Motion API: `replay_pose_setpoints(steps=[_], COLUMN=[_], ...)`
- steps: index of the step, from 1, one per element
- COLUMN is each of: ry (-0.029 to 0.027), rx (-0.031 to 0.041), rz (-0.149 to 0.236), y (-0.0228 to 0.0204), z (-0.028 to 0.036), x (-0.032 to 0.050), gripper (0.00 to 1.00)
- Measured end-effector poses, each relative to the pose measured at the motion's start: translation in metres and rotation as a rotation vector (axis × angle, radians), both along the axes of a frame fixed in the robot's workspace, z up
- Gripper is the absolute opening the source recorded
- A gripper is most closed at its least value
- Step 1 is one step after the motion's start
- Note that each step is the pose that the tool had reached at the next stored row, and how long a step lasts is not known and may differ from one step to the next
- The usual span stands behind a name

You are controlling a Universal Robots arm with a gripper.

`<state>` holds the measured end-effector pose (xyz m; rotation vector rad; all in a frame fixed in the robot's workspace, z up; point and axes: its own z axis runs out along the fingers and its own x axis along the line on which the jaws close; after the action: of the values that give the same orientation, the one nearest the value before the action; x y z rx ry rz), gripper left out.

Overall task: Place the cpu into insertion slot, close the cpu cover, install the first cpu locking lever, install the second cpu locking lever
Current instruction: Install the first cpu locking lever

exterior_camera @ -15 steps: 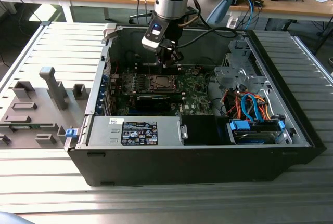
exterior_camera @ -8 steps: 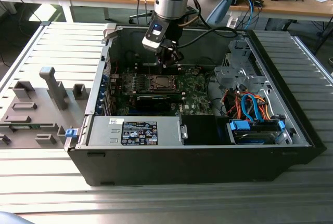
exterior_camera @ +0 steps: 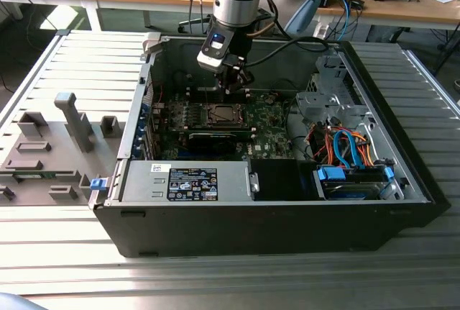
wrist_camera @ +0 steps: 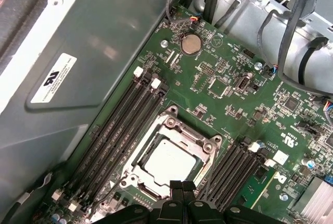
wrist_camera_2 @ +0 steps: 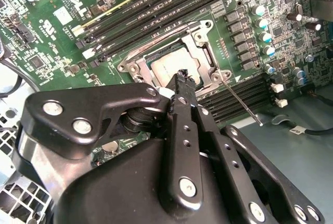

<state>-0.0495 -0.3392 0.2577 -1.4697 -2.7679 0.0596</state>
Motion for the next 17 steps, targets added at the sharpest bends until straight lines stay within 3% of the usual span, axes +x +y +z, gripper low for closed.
replay_pose_setpoints(steps=[17], ry=[0.0000], rx=[0.0000], rz=[0.031], y=[0.0000], z=[0.0000], x=[0.0000], gripper=[0.11])
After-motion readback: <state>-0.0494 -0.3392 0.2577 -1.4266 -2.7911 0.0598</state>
